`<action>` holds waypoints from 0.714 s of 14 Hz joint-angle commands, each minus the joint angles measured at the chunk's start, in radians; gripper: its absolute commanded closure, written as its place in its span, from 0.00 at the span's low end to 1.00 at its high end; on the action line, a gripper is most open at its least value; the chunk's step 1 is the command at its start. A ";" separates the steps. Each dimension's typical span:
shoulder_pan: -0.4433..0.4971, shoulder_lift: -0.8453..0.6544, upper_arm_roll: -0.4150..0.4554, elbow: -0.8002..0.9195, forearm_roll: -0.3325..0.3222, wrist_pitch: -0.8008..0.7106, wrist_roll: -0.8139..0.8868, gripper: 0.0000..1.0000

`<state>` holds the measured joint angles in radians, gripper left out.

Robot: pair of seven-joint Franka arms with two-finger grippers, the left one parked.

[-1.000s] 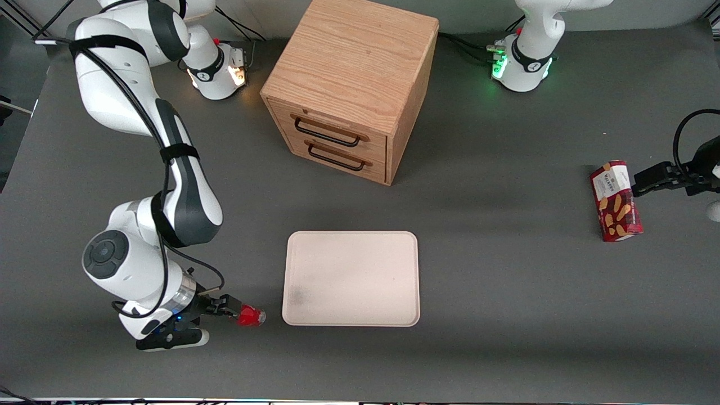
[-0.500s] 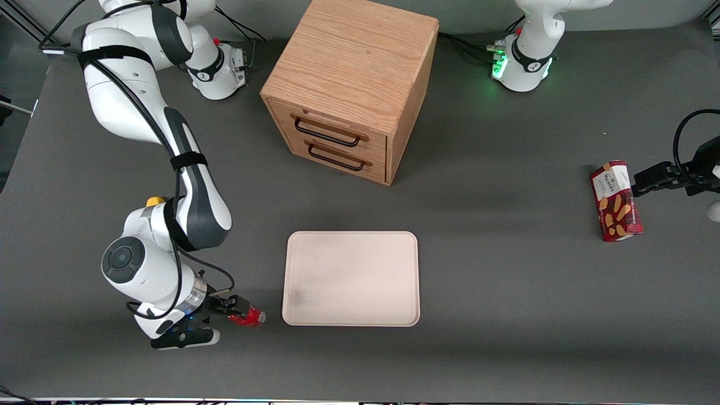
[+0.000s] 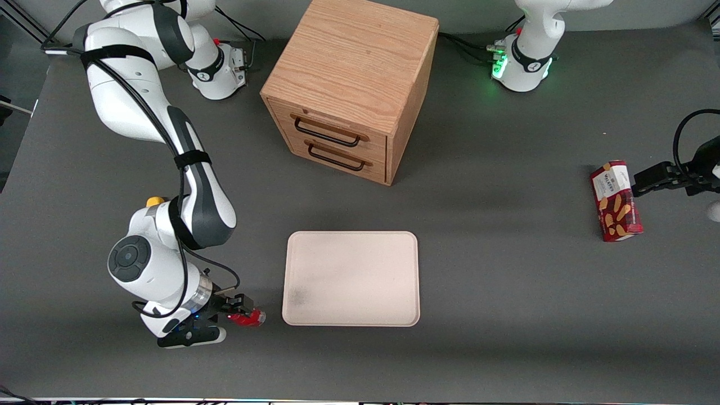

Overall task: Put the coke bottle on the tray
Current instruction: 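Close the right gripper on the bottle's cap end and lift it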

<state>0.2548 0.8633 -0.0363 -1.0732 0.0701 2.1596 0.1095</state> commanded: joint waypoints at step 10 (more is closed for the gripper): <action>0.011 -0.024 -0.007 0.007 0.005 -0.095 0.010 1.00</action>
<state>0.2569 0.8608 -0.0351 -1.0692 0.0690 2.1160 0.1095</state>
